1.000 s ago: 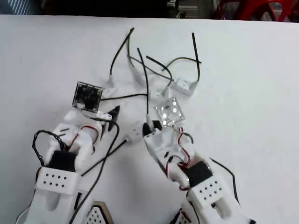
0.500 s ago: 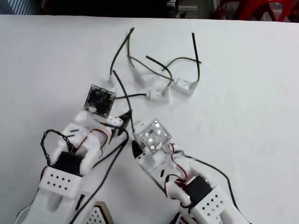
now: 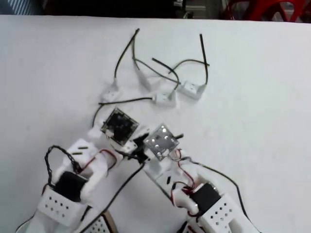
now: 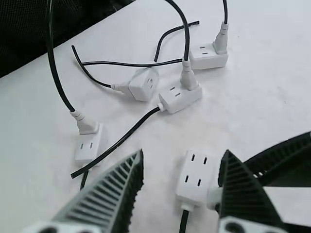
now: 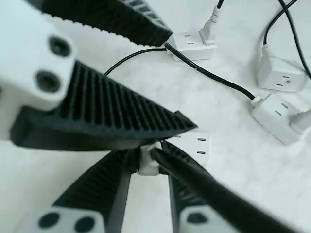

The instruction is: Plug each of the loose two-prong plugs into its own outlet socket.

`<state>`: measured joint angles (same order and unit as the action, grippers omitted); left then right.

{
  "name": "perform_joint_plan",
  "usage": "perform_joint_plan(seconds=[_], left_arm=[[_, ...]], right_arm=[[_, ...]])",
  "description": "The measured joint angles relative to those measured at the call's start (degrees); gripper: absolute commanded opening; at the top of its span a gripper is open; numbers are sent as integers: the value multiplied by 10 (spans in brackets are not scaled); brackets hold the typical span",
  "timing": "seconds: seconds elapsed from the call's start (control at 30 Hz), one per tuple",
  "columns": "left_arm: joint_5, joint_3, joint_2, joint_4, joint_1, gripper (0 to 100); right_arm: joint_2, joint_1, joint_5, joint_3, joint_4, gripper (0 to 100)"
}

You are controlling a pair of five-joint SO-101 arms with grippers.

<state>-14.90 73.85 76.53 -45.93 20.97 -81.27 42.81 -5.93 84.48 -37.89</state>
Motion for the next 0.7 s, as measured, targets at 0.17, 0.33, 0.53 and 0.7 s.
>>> perform_joint_plan(seconds=[0.17, 0.33, 0.53, 0.7], left_arm=[[2, 23, 37, -4, 0, 252], [1, 25, 43, -4, -25, 252], [1, 25, 43, -4, -65, 233], [23, 25, 43, -4, -132, 183]], right_arm=[[1, -47, 0, 0, 31, 17], [42, -55, -26, -1, 75, 17], [202, -76, -33, -30, 155, 17], [363, -89, -34, -109, 169, 17]])
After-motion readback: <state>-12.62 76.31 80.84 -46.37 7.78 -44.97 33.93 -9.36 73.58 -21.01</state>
